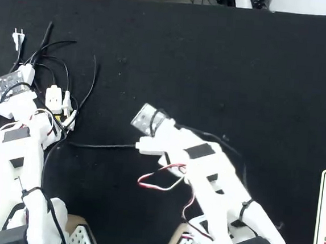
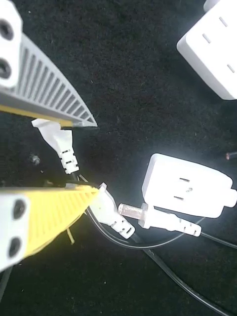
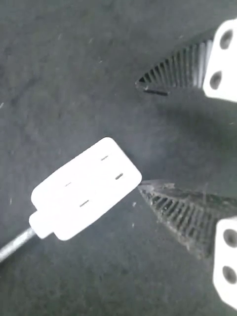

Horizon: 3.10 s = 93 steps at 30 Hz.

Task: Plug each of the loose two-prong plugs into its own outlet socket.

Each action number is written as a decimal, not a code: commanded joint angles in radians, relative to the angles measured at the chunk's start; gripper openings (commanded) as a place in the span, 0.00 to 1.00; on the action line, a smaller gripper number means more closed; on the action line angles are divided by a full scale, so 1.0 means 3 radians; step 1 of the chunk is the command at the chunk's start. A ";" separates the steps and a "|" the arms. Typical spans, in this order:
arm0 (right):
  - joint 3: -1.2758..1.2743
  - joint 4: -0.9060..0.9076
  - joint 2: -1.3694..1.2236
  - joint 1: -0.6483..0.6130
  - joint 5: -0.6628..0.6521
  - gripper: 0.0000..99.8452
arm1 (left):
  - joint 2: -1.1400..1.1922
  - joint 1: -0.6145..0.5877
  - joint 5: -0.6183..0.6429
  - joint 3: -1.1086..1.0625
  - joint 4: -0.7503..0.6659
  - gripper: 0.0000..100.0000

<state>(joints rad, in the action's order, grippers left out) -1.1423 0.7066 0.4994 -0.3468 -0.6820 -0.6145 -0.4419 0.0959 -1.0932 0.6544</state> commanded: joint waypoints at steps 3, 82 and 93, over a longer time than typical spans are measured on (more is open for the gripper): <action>0.0540 0.1018 0.0453 0.0143 0.0041 0.27 | -0.0066 -0.0003 0.0015 0.0028 0.0010 0.19; 0.0499 0.0031 -0.0182 -0.0271 0.2163 0.27 | 0.2736 0.0289 -0.1002 0.3399 0.1718 0.19; 0.0499 0.0026 -0.0182 -0.0271 0.2163 0.27 | 0.2849 0.0473 -0.0997 0.4120 0.1984 0.19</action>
<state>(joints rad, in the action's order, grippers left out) -1.0088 0.7281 0.4381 -0.4450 -0.0345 0.2325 -0.3253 -0.2048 0.0836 1.2896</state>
